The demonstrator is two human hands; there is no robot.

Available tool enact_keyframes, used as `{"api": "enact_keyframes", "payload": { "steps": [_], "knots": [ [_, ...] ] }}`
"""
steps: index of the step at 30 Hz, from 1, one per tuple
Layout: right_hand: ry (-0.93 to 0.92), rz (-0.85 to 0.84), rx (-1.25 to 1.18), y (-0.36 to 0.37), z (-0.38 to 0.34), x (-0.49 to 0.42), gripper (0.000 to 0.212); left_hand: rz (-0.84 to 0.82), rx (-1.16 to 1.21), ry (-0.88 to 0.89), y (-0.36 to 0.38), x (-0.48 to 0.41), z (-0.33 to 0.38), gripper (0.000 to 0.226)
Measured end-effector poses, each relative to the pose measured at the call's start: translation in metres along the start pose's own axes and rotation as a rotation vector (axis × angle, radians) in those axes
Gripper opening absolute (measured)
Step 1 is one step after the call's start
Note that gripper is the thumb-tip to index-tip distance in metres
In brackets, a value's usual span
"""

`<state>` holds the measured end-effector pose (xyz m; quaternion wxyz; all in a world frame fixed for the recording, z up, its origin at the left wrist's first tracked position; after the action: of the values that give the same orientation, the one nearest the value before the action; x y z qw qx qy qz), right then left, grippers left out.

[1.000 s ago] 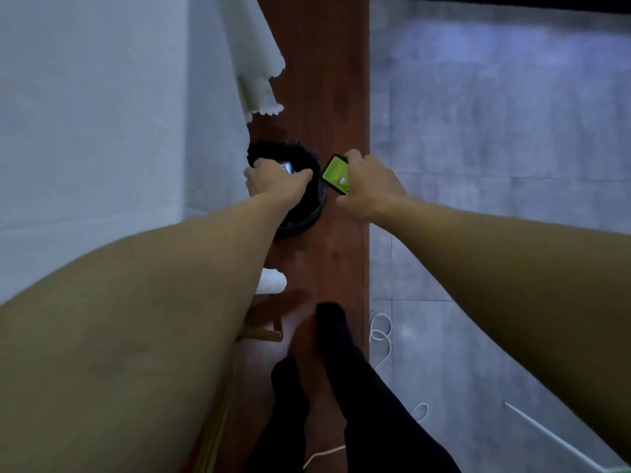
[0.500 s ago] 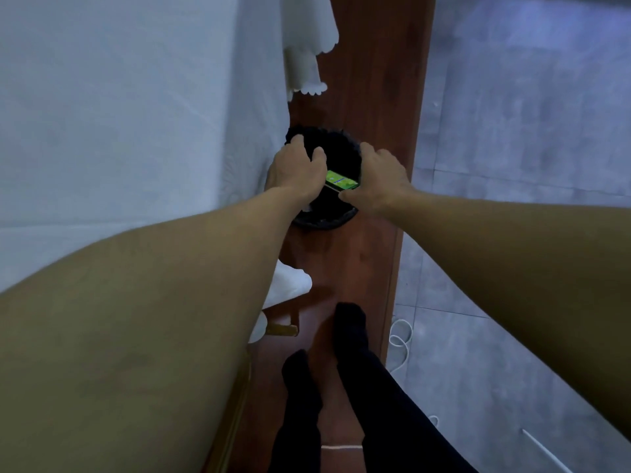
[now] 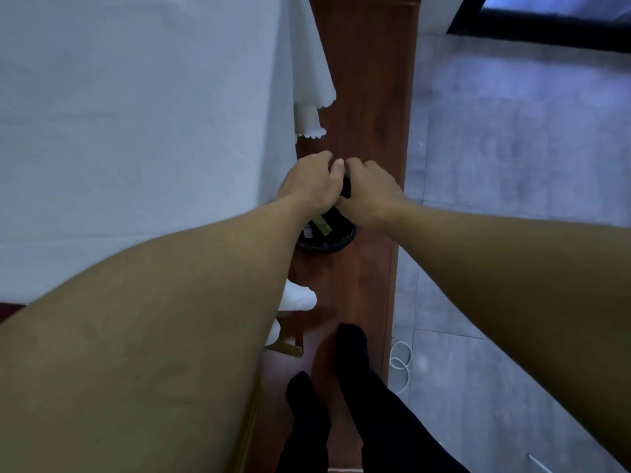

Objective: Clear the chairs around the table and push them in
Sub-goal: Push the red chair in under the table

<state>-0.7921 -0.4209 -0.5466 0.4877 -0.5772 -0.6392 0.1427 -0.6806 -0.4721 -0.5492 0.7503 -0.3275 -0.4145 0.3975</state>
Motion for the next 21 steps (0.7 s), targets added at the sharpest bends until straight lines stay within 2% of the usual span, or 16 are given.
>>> {"api": "enact_keyframes", "payload": {
  "steps": [9,21],
  "knots": [
    [-0.004,0.132,-0.009,-0.061,-0.068,0.101,0.073,0.108,-0.015,0.077,-0.1,0.097,0.033,0.039],
    [-0.093,0.223,0.054,-0.09,-0.166,0.234,0.064,0.149,-0.25,0.041,-0.193,0.25,0.019,0.056]
  ]
}}
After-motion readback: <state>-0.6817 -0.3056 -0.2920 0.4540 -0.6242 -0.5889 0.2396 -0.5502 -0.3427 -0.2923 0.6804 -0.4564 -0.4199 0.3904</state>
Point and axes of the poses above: each hand's wrist, its own x-axis away from the middle knuckle, its own y-axis out of the palm, z = x × y, the point moved 2 cm from there along -x, towards the middle knuckle, and after that the axes turned 8 degrees about -x, right-handed, at the moved point
